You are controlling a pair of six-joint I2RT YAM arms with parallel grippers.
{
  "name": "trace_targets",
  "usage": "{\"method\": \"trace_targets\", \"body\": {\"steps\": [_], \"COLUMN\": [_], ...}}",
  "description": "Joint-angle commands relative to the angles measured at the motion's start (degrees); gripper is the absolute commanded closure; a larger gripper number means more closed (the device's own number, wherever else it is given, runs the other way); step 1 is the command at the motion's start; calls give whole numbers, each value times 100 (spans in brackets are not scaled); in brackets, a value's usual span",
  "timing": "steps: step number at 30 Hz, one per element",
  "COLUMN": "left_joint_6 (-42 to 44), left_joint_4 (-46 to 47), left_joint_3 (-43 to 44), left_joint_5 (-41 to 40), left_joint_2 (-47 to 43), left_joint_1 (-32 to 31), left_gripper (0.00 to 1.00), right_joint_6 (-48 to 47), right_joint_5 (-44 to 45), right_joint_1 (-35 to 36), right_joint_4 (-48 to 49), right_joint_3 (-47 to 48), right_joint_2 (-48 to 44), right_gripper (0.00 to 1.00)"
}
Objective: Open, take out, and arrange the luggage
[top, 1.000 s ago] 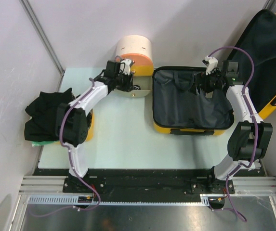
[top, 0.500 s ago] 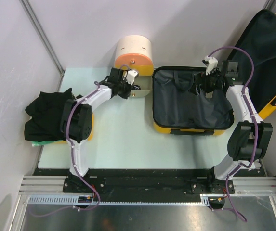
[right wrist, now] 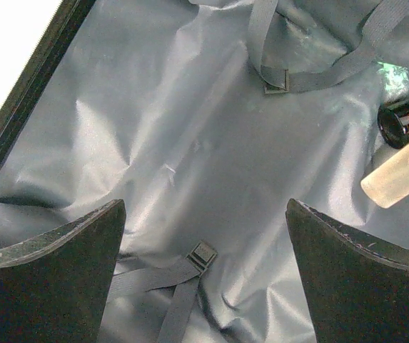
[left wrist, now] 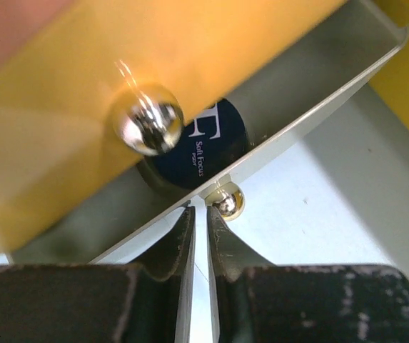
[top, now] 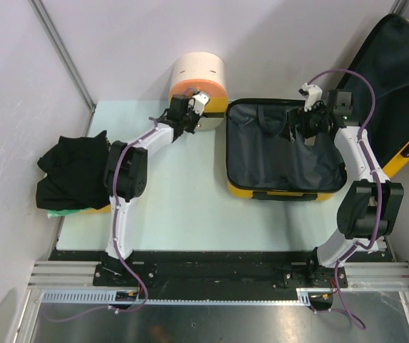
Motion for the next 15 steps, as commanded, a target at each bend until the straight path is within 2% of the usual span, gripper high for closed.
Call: {"method": "trace_targets", "body": {"steps": [1, 7, 12, 15], "left_joint_6": [454, 752, 894, 709], "left_joint_4": [1184, 1765, 2443, 2548], "left_joint_3": [201, 33, -310, -538], "left_joint_5": [-228, -289, -571, -388], "left_joint_2": [137, 129, 49, -213], "left_joint_1": [-25, -78, -87, -95], "left_gripper": [84, 75, 74, 76], "right_joint_6": [51, 16, -2, -11], "right_joint_5": [89, 98, 81, 46], "right_joint_1": [45, 63, 63, 63], "right_joint_4": [120, 112, 120, 129], "right_joint_3": [-15, 11, 20, 11], "right_joint_2": [-129, -59, 3, 12], "right_gripper": [0, 0, 0, 0]}}
